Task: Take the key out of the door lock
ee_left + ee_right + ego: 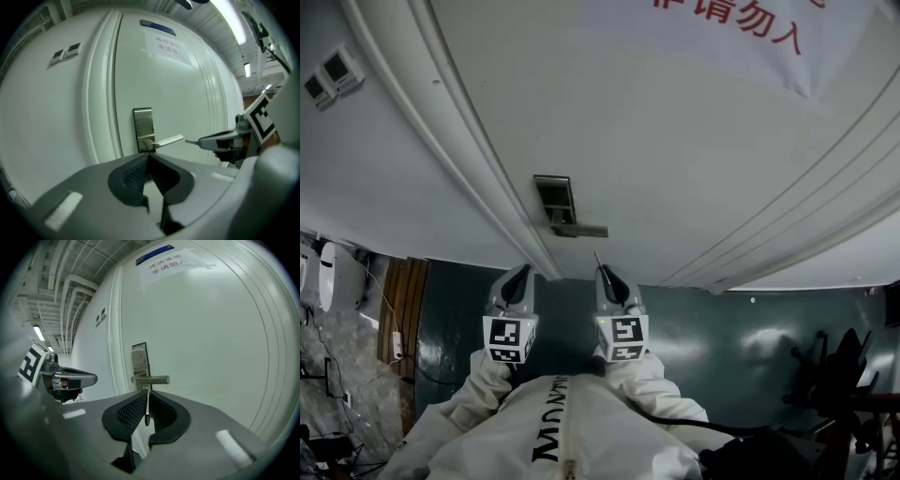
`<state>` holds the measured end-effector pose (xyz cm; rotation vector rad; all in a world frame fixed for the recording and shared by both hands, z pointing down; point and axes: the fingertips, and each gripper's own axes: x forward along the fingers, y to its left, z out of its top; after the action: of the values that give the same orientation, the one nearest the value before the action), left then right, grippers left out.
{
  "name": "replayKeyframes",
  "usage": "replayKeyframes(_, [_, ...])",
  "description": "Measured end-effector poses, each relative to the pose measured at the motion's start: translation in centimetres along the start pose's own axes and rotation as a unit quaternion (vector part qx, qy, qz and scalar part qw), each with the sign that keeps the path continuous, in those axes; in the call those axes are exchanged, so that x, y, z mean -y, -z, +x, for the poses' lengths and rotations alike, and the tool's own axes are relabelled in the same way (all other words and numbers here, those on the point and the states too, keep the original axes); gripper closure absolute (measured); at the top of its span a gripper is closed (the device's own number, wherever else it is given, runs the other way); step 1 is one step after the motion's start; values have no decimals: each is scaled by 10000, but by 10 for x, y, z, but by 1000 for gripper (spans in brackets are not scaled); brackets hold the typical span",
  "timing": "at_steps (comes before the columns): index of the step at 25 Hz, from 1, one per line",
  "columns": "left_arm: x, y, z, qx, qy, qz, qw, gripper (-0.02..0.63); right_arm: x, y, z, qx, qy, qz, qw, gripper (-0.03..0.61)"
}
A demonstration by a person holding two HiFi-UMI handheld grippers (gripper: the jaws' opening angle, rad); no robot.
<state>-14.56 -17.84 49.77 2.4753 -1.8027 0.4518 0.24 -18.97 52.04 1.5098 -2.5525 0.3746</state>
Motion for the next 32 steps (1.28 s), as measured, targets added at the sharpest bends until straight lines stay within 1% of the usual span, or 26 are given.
replayKeyframes(6, [-4, 9, -37, 232, 256, 7, 9994, 614, -33, 8, -25, 98, 302, -38, 9995, 555])
replayKeyframes(11, [-14, 23, -85, 410, 460, -4, 9981, 614, -75, 17, -52, 205, 562, -99, 9982, 555])
replayKeyframes(14, [-24, 35, -118, 510, 497, -26, 9975, 614, -103, 26, -70, 232, 704, -188, 9971, 555])
replayKeyframes(18, [-33, 55, -162, 527, 544, -91, 9971, 614, -140, 35, -94, 265, 781, -251, 9963, 555])
replayKeyframes(21, [-35, 65, -185, 497, 599, -137, 9969, 614, -159, 37, -111, 248, 829, -344, 9957, 555])
replayKeyframes(24, [-31, 66, -197, 547, 620, -162, 9964, 614, -166, 36, -126, 188, 877, -468, 9949, 555])
replayKeyframes(28, [-17, 61, -201, 590, 653, -138, 9960, 614, -160, 38, -141, 223, 916, -494, 9943, 555])
replayKeyframes(32, [-2, 55, -198, 572, 629, -99, 9963, 614, -152, 37, -150, 241, 815, -594, 9946, 555])
